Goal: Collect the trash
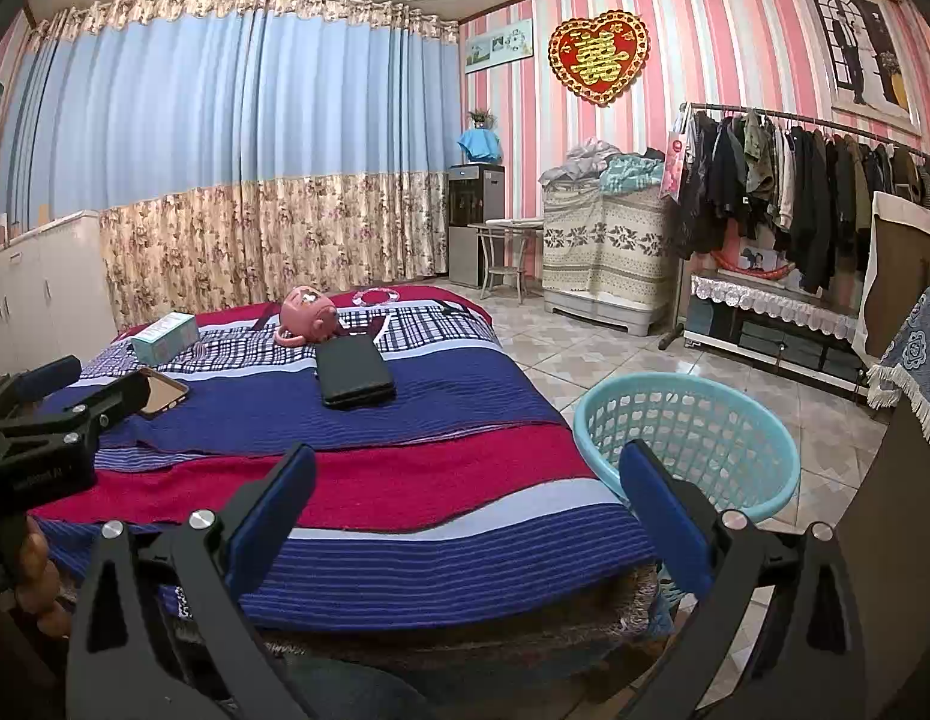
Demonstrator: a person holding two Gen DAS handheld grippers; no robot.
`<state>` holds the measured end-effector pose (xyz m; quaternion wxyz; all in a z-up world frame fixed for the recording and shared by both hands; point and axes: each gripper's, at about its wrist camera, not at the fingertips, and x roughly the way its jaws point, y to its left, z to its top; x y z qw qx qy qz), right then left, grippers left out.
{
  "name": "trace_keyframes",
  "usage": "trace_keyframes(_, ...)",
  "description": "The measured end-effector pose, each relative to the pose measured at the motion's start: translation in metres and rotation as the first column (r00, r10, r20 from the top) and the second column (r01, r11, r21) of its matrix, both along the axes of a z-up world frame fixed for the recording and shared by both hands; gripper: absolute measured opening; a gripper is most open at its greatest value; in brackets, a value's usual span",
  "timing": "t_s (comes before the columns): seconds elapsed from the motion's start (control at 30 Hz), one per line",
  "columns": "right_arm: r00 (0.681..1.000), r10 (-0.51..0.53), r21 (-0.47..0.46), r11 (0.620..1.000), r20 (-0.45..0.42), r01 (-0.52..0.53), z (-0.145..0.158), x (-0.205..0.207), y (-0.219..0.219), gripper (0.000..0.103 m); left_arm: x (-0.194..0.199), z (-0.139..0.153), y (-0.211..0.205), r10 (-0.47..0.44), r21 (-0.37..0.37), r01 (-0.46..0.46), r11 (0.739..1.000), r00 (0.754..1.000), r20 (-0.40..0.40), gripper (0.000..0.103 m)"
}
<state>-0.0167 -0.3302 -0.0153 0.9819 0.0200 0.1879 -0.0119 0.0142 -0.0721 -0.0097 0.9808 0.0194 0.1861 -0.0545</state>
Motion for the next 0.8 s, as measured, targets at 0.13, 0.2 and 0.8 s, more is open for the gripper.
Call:
trace_keyframes(0.13,1.000,0.000,0.001,1.000,0.000,0.000,-0.0001,-0.0001,-0.0003,0.098,-0.0002,-0.0003,-0.0002,0.002,0.001,-0.002,1.000,1.000,0.003,0.098)
trace_keyframes(0.2,1.000,0.001,0.002,1.000,0.001,-0.001,-0.0006,-0.0001,-0.0001,0.098,0.0002,0.0004,-0.0014,0.000,0.000,0.000,1.000,1.000,0.001,0.098)
trace_keyframes(0.8,1.000,0.001,-0.002,1.000,0.000,-0.001,-0.0021,-0.0007,0.0018,0.098,-0.0005,0.0000,-0.0024,0.002,0.001,-0.002,1.000,1.000,0.003,0.098)
